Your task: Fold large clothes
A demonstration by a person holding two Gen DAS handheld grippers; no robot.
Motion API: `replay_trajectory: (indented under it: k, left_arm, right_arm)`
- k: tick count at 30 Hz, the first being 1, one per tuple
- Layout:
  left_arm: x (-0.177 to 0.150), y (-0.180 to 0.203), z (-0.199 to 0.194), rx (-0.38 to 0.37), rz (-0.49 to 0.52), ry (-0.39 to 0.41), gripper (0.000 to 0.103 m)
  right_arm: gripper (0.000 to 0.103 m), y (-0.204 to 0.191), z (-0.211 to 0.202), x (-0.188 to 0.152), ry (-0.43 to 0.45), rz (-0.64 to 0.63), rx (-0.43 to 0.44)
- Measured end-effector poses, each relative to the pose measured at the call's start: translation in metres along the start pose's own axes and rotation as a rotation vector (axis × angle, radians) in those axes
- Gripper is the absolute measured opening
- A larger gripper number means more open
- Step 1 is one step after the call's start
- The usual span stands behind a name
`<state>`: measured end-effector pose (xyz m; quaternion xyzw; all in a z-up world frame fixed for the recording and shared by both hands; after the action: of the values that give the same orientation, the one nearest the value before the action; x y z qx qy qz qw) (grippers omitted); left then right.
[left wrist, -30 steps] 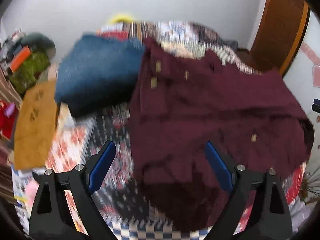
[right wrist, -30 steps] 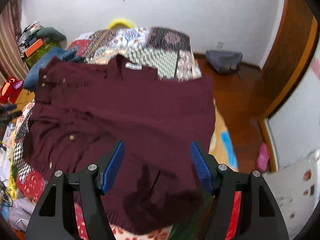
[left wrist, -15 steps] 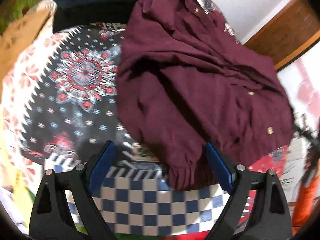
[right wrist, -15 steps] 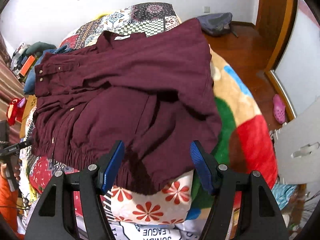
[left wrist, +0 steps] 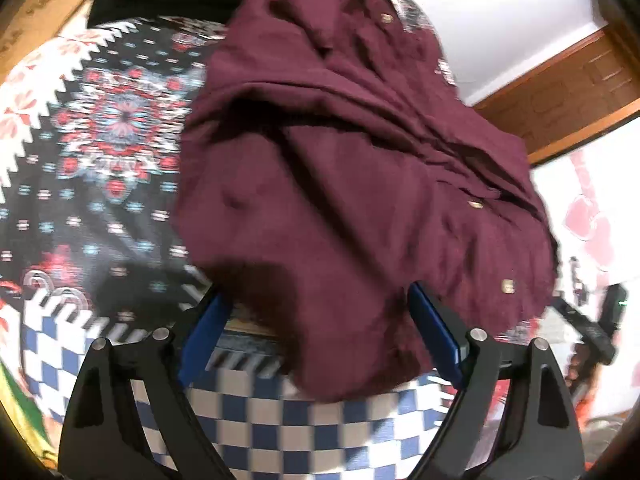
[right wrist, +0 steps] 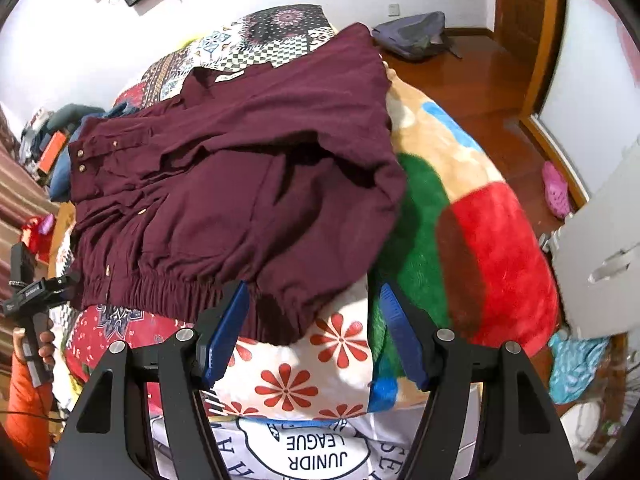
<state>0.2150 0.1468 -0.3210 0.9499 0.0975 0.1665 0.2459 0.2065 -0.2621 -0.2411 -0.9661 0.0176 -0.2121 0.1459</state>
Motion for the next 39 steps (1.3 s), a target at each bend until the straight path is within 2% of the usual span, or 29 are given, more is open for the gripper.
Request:
replay_trajectory:
  k: [1, 3, 7, 9, 11, 14, 17, 20, 25, 29, 30, 32, 34, 39]
  left_arm:
    - [-0.001, 0.004, 0.002, -0.003, 0.005, -0.002, 0.088]
    - [0.002, 0.011, 0.01, 0.036, 0.036, -0.002, 0.088]
    - [0.004, 0.022, 0.02, 0.1, 0.083, 0.012, 0.087]
    - [0.006, 0.027, 0.022, 0.117, 0.093, 0.028, 0.079]
    - [0.008, 0.029, 0.021, 0.124, 0.09, 0.042, 0.059]
    - [0.011, 0.027, 0.013, 0.109, 0.074, 0.057, 0.042]
    - [0.017, 0.03, 0.003, 0.105, 0.089, 0.087, 0.034]
    - [0.022, 0.036, -0.013, 0.105, 0.122, 0.127, 0.025]
    - [0.033, 0.054, -0.033, 0.068, 0.148, 0.185, 0.024]
    - [0.038, 0.068, -0.042, 0.055, 0.168, 0.206, 0.024]
    - [0.036, 0.068, -0.043, 0.054, 0.17, 0.207, 0.024]
    - [0.038, 0.071, -0.046, 0.049, 0.173, 0.207, 0.023]
    - [0.04, 0.073, -0.053, 0.039, 0.179, 0.216, 0.022]
    - [0.058, 0.091, -0.061, -0.001, 0.198, 0.239, 0.019]
  right_arm:
    - [0.065, 0.004, 0.004, -0.001, -0.006, 0.021, 0.002]
    - [0.064, 0.007, 0.012, -0.001, -0.015, 0.062, 0.018]
    - [0.065, 0.003, 0.025, 0.008, -0.002, 0.15, 0.111]
    - [0.062, 0.001, 0.03, 0.012, 0.001, 0.158, 0.109]
    - [0.058, -0.002, 0.031, 0.014, 0.013, 0.152, 0.11]
    - [0.057, -0.002, 0.025, 0.016, 0.029, 0.135, 0.08]
    - [0.057, 0.003, 0.012, 0.013, 0.045, 0.123, 0.051]
    - [0.057, 0.003, 0.002, 0.01, 0.058, 0.121, 0.062]
    - [0.057, -0.008, 0.016, 0.003, 0.018, 0.117, 0.122]
    - [0.057, -0.012, 0.036, 0.007, 0.014, 0.122, 0.125]
    - [0.055, -0.013, 0.036, 0.009, 0.023, 0.119, 0.127]
    - [0.042, -0.016, 0.029, 0.012, 0.042, 0.091, 0.117]
    - [0.018, -0.02, 0.021, 0.015, 0.063, 0.054, 0.104]
    - [0.012, -0.033, 0.004, 0.032, 0.103, 0.0, 0.141]
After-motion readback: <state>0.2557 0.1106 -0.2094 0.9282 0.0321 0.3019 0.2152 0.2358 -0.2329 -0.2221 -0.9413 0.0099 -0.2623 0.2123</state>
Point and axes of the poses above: each gripper's, at about its wrist camera, not at the fingertips, and z roughly the way its jaws point, y to its right, x to its top, the point moved 9 cm from there along z, roughly the way its jaws point, and after that the axes turned 2 degrees about z, right-handed, at the moved point
